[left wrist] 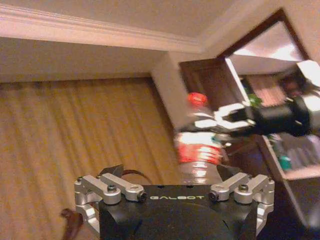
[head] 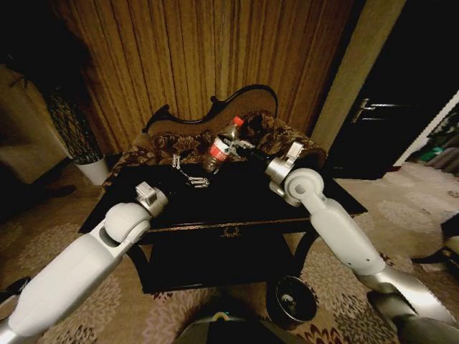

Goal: Move to the front of the table and place the trash on the table into the trash bin.

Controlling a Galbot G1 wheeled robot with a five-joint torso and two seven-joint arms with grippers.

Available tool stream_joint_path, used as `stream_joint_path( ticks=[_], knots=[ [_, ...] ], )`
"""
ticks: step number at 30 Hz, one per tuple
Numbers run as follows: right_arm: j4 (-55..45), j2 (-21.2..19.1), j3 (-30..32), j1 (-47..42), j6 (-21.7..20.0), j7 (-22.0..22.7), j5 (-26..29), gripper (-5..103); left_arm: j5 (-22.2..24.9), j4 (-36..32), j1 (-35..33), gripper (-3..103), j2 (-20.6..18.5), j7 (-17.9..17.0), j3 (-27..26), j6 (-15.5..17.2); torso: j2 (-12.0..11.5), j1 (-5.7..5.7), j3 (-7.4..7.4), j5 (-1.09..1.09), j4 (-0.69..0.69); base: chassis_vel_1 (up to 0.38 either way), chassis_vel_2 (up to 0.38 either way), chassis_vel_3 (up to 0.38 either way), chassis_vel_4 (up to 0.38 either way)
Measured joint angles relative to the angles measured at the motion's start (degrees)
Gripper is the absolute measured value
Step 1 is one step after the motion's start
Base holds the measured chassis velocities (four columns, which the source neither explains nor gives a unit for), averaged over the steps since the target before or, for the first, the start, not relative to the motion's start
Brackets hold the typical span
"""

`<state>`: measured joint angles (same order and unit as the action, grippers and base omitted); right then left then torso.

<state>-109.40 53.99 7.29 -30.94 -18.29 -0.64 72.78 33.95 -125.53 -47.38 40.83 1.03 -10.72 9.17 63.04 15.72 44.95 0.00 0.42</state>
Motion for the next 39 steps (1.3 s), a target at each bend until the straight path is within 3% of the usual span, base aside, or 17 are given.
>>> stream_joint_path(
  ticks=[4, 7, 8, 10, 11, 13, 14, 15, 16, 19, 27, 39],
  knots=[
    [-0.29, -0.96, 3.27, -3.29, -0.39, 5.19, -4.61, 27, 2.58, -0.63, -2.6, 100, -0.21, -2.38, -5.62, 1.86, 0.0, 0.0, 0.0, 0.0, 0.0, 0.0, 0.0, 0.0, 0.0],
    [-2.17, -2.63, 6.46, -9.11, -2.63, 12.83, -8.38, 27, 5.32, -0.88, -6.02, 100, 0.31, -7.87, -11.85, 4.34, 0.0, 0.0, 0.0, 0.01, 0.01, 0.0, 0.0, 0.0, 0.0],
    [-2.17, -2.63, 6.46, -9.11, -2.63, 12.83, -8.38, 27, 5.32, -0.88, -6.02, 100, 0.31, -7.87, -11.85, 4.34, 0.0, 0.0, 0.0, 0.01, 0.01, 0.0, 0.0, 0.0, 0.0],
    [-2.91, -4.45, 9.06, -14.57, -1.65, 13.71, -15.46, 27, 6.7, -0.05, -9.51, 100, 1.57, -11.41, -18.04, 7.0, 0.0, 0.0, 0.0, 0.02, 0.03, 0.0, 0.0, 0.0, 0.0],
    [-2.91, -4.45, 9.06, -14.57, -1.65, 13.71, -15.46, 27, 6.7, -0.05, -9.51, 100, 1.57, -11.41, -18.04, 7.0, 0.0, 0.0, 0.0, 0.02, 0.03, 0.0, 0.0, 0.0, 0.0],
    [-3.6, -5.58, 11.66, -18.38, -0.03, 14.2, -19.88, 27, 8.17, 0.69, -14.36, 100, 2.64, -13.12, -24.43, 8.9, 0.0, 0.0, 0.0, -0.01, 0.03, 0.0, 0.0, 0.0, 0.0],
    [-3.6, -5.58, 11.66, -18.38, -0.03, 14.2, -19.88, 27, 8.17, 0.69, -14.36, 100, 2.64, -13.12, -24.43, 8.9, 0.0, 0.0, 0.0, -0.01, 0.03, 0.0, 0.0, 0.0, 0.0],
    [-3.91, -6.13, 13.9, -20.6, 0.99, 14.3, -22.2, 27, 8.88, 0.78, -18.19, 100, 3.53, -13.39, -29.57, 10.19, 0.0, 0.0, 0.0, 0.0, -0.01, 0.0, 0.0, 0.0, 0.0],
    [-3.91, -6.13, 13.9, -20.6, 0.99, 14.3, -22.2, 27, 8.88, 0.78, -18.19, 100, 3.53, -13.39, -29.57, 10.19, 0.0, 0.0, 0.0, 0.0, -0.01, 0.0, 0.0, 0.0, 0.0],
    [-4.83, -6.98, 18.67, -24.01, 1.77, 14.23, -24.33, 27, 10.14, 0.32, -24.79, 100, 6.1, -13.82, -39.78, 12.86, 0.0, -0.01, -0.01, -0.01, -0.01, 0.0, 0.0, 0.0, 0.0],
    [-6.12, -7.8, 22.89, -27.11, 1.83, 13.92, -25.96, 27, 12.09, -2.33, -34.02, 100, 9.42, -12.7, -51.78, 13.59, 0.01, -0.01, -0.01, -0.01, -0.01, 0.0, 0.0, 0.0, 0.0],
    [-9.49, -6.25, 24.73, -32.71, -0.54, 13.89, -27.73, 27, 15.43, -4.88, -38.55, 100, 8.92, -12.24, -57.56, 13.36, 0.0, -0.01, 0.0, 0.0, 0.01, 0.0, 0.0, 0.0, 0.0]
  ],
)
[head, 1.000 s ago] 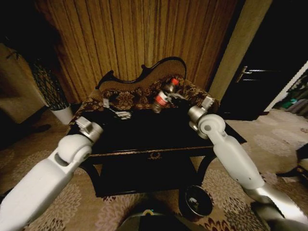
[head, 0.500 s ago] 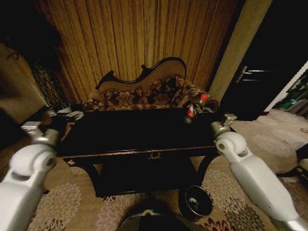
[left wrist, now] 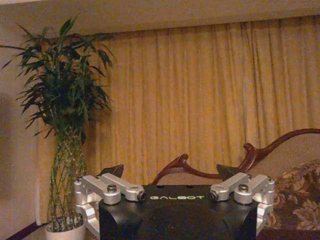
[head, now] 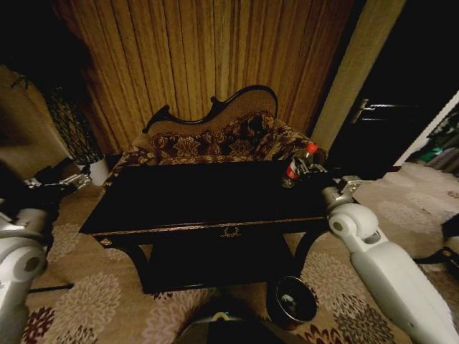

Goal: Move to the front of the table and place the trash on the table into the trash bin.

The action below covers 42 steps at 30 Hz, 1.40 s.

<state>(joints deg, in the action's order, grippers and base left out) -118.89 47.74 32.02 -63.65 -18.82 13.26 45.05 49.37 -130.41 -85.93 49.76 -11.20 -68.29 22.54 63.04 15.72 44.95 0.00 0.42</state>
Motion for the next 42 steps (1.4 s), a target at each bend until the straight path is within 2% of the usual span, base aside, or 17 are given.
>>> stream_joint_path(
  ticks=[17, 42],
  knots=[
    [-4.19, -0.32, 6.4, -6.83, -0.75, -0.02, 1.51, 27, -0.07, -2.83, -3.09, 100, 0.39, 0.48, -0.44, 0.38, 0.0, 0.0, 0.0, -0.01, -0.01, 0.0, 0.0, 0.0, 0.0],
    [-3.59, 0.31, 7.37, -7.88, -0.2, 0.0, -0.06, 27, -1.73, -1.41, -3.64, 100, -0.21, 2.39, 0.2, -1.35, -0.01, 0.01, 0.0, -0.01, -0.01, 0.06, -0.061, -0.06, 0.059]
  ],
)
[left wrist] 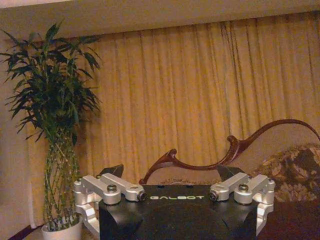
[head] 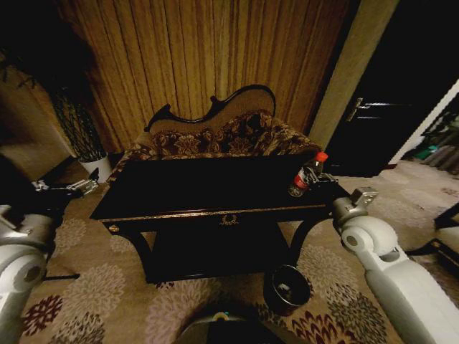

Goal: Move to the front of the table and place the trash on the table into the trash bin.

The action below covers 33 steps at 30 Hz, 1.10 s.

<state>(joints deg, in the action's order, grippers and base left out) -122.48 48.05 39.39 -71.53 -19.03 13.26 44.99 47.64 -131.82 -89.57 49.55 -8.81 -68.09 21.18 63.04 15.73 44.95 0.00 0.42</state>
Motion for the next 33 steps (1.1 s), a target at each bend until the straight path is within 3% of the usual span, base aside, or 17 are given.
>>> stream_joint_path(
  ticks=[12, 19, 28, 32, 33],
  knots=[
    [0.57, 1.04, 0.32, -1.13, 1.07, 0.0, -1.55, 27, -0.2, 0.42, 0.66, 100, -0.31, 0.76, 1.26, -0.09, 0.0, -0.01, 0.0, 0.0, 0.01, 0.11, -0.105, -0.116, 0.112],
    [2.78, 3.77, -2.52, -1.8, 2.75, -0.04, -3.69, 27, -0.16, 0.37, 0.55, 100, 0.19, 1.0, 1.81, -0.39, 0.02, -0.04, -0.02, 0.0, -0.01, 0.118, -0.106, -0.095, 0.113],
    [24.93, 10.81, -10.25, -0.68, 6.92, -3.47, -11.65, 27, 0.62, -0.78, 1.51, 100, 0.17, 0.65, 1.28, -0.31, -0.01, 0.03, 0.02, 0.02, 0.02, 0.0, 0.0, 0.0, 0.0],
    [45.47, 15.22, -13.04, 4.34, 13.93, -5.79, -17.12, 27, 0.65, -1.05, 1.36, 100, 0.09, 0.45, 1.17, -0.24, 0.0, -0.01, 0.0, 0.02, -0.02, 0.0, 0.0, 0.0, 0.0],
    [45.47, 15.22, -13.04, 4.34, 13.93, -5.79, -17.12, 27, 0.65, -1.05, 1.36, 100, 0.09, 0.45, 1.17, -0.24, 0.0, -0.01, 0.0, 0.02, -0.02, 0.0, 0.0, 0.0, 0.0]
  ],
)
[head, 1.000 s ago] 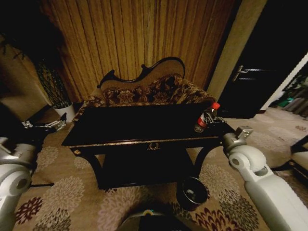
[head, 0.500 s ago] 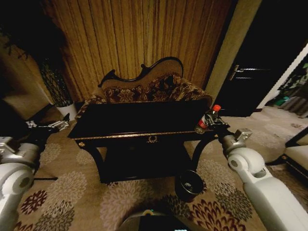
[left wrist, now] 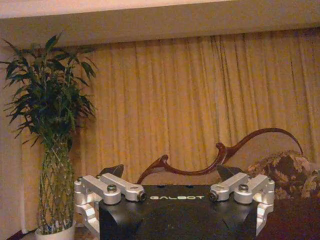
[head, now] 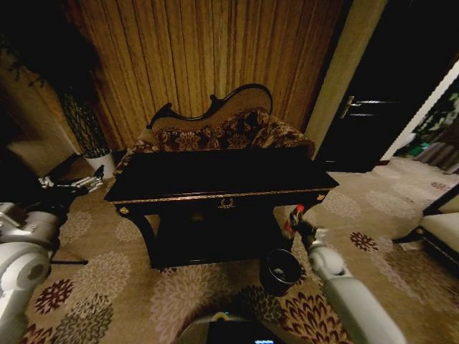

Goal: Move to the front of the table and place the trash on the table into the trash bin.

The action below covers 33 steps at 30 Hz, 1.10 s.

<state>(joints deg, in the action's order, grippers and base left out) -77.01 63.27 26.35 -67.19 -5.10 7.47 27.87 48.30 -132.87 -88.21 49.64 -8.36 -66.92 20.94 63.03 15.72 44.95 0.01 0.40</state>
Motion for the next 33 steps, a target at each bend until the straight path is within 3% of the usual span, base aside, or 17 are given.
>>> stream_joint_path(
  ticks=[6, 14, 16, 18, 22, 23, 24, 25, 27, 28, 31, 32, 33],
  knots=[
    [19.58, 4.34, -0.51, 7.16, 8.16, -1.15, -4.12, 27, -0.01, -0.85, -0.54, 100, 0.11, -0.08, -0.14, 0.09, 0.0, 0.01, 0.0, -0.02, 0.02, 0.0, 0.0, 0.0, 0.0],
    [25.33, 5.87, 0.29, 9.05, 10.21, -1.17, -7.32, 27, 0.66, -2.14, -1.55, 100, -0.13, -0.54, -1.33, 0.27, 0.0, 0.0, 0.0, 0.0, 0.02, 0.0, 0.0, 0.0, 0.0],
    [25.19, 5.82, 0.89, 8.38, 10.21, -1.13, -8.51, 44, 0.84, -2.3, -1.86, 100, -0.27, -0.54, -1.78, 0.3, 0.0, 0.01, 0.0, -0.02, 0.02, 0.0, 0.0, 0.0, 0.0],
    [24.88, 5.73, 1.15, 7.98, 10.22, -1.02, -8.49, 49, 0.86, -2.31, -1.91, 100, -0.27, -0.54, -1.86, 0.31, 0.0, 0.0, 0.0, -0.01, 0.03, 0.0, 0.0, 0.0, 0.0],
    [23.82, 5.19, 1.45, 6.9, 10.21, -0.85, -8.16, 49, 0.86, -2.31, -2.18, 100, -0.03, -0.54, -1.89, 0.3, 0.01, 0.0, 0.0, -0.02, 0.02, 0.0, 0.0, 0.0, 0.0],
    [23.62, 5.06, 1.52, 6.73, 10.22, -0.83, -8.04, 66, 0.86, -2.31, -2.21, 100, 0.01, -0.54, -1.85, 0.28, 0.0, 0.0, 0.0, -0.01, 0.03, 0.0, 0.0, 0.0, 0.0],
    [23.5, 4.97, 1.58, 6.67, 10.22, -0.81, -7.92, 66, 0.85, -2.31, -2.2, 100, 0.02, -0.54, -1.76, 0.24, 0.0, 0.0, -0.01, -0.01, 0.03, 0.0, 0.0, 0.0, 0.0],
    [23.39, 4.81, 1.66, 6.64, 10.22, -0.78, -7.79, 77, 0.84, -2.28, -2.15, 100, 0.04, -0.54, -1.59, 0.22, 0.01, 0.0, 0.0, -0.02, 0.02, 0.0, 0.0, 0.0, 0.0],
    [23.39, 4.71, 1.69, 6.64, 10.31, -0.76, -7.76, 77, 0.83, -2.23, -2.08, 100, 0.04, -0.54, -1.48, 0.19, 0.01, 0.0, 0.0, -0.02, 0.01, 0.0, 0.0, 0.0, 0.0],
    [23.45, 4.63, 1.7, 6.65, 10.42, -0.75, -7.73, 87, 0.82, -2.18, -2.01, 100, 0.04, -0.54, -1.41, 0.18, 0.0, 0.0, -0.01, -0.01, 0.02, 0.0, 0.0, 0.0, 0.0],
    [23.84, 4.48, 1.75, 6.73, 10.51, -0.73, -7.65, 87, 0.81, -2.09, -1.96, 100, 0.02, -0.54, -1.36, 0.17, 0.01, 0.0, 0.0, -0.02, 0.02, 0.0, 0.0, 0.0, 0.0],
    [23.92, 4.46, 1.75, 6.73, 10.52, -0.73, -7.63, 97, 0.81, -2.05, -1.98, 100, 0.02, -0.54, -1.36, 0.17, 0.0, 0.0, 0.0, -0.02, 0.02, 0.0, 0.0, 0.0, 0.0],
    [23.94, 4.45, 1.75, 6.61, 10.53, -0.73, -7.61, 99, 0.79, -1.97, -2.05, 100, 0.02, -0.52, -1.36, 0.16, 0.01, 0.0, 0.0, -0.01, 0.01, 0.0, 0.0, 0.0, 0.0]
  ],
)
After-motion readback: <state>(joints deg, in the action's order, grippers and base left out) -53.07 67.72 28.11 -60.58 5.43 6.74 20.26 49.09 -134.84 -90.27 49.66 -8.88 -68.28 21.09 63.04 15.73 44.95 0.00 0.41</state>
